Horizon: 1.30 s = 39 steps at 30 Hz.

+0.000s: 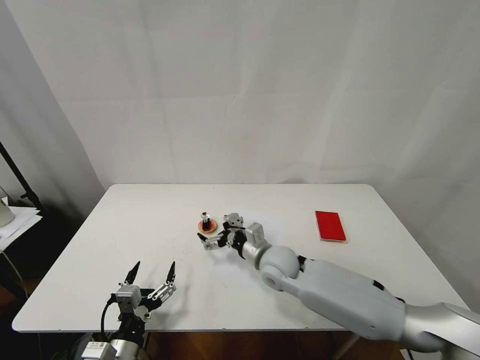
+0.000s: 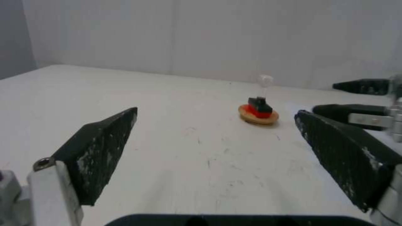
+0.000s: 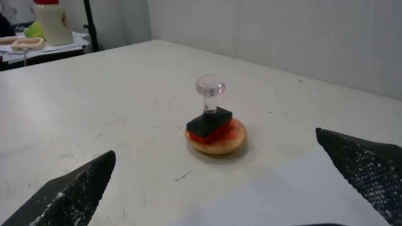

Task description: Pick up the stamp from the ink pad and place it onto another ink pad.

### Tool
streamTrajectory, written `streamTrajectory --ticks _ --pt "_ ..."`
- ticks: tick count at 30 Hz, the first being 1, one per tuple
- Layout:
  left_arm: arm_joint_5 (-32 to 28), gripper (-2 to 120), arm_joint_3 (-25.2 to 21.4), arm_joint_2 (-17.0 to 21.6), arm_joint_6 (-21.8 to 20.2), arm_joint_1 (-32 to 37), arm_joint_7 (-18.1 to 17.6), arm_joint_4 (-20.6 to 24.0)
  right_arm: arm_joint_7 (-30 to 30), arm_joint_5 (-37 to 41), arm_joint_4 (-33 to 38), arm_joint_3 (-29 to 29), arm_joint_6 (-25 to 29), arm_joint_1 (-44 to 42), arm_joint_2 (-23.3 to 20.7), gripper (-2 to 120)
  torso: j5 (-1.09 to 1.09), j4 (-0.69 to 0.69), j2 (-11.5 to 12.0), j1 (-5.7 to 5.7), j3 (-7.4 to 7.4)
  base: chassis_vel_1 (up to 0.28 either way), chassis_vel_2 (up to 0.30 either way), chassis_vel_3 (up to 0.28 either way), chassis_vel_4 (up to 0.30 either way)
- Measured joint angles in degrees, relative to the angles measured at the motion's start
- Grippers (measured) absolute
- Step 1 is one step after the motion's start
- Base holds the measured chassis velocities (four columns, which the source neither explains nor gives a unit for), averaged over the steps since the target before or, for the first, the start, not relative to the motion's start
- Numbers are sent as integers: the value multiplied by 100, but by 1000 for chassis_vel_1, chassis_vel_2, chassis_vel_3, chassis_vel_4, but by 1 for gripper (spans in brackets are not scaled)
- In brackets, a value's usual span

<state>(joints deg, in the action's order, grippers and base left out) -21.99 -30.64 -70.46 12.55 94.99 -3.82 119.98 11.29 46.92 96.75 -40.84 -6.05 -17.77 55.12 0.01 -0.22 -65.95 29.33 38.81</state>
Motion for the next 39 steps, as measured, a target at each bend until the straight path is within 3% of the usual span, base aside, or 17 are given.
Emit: streamTrajectory --ticks 4,5,9,10,12,15,16,20,23,30,39 --pt "0 100 0 0 0 0 1 0 -209 -1027 777 864 507 -921 -1019 114 2 2 0 1 0 0 0 0 0" --pt "0 100 0 0 0 0 1 0 -209 -1027 777 864 507 -921 -1019 114 2 2 0 1 0 0 0 0 0" --pt "0 100 0 0 0 1 2 0 -209 -1546 1355 2299 1504 -2565 -1714 110 4 -1 0 0 0 0 0 0 0" --pt "0 100 0 0 0 1 2 0 -209 -1546 1355 2299 1504 -2565 -1714 110 4 -1 0 0 0 0 0 0 0" --pt "0 100 0 0 0 1 1 0 -83 -1609 1716 3208 1646 -3658 -1805 106 1 -3 -1 -2 -1 0 0 0 0" --pt "0 100 0 0 0 0 0 0 442 -1671 2145 4553 1621 -4923 -1551 100 -2 4 -1 -2 -1 0 0 0 0" --pt "0 100 0 0 0 0 0 0 442 -1671 2145 4553 1621 -4923 -1551 100 -2 4 -1 -2 -1 0 0 0 0" --pt "0 100 0 0 0 0 0 0 979 -1873 2478 5836 1532 -6408 -846 100 2 1 -1 0 -1 0 0 0 0" --pt "0 100 0 0 0 1 0 0 1068 -2055 2554 6308 1627 -6984 -466 100 -1 0 -1 -1 -1 0 0 0 0" --pt "0 100 0 0 0 1 0 0 1062 -2665 2454 6823 1931 -7908 281 100 -2 1 -1 0 0 0 0 0 0" --pt "0 100 0 0 0 1 0 0 912 -2905 2477 6868 2101 -8266 587 100 -2 1 0 0 0 0 0 0 0"
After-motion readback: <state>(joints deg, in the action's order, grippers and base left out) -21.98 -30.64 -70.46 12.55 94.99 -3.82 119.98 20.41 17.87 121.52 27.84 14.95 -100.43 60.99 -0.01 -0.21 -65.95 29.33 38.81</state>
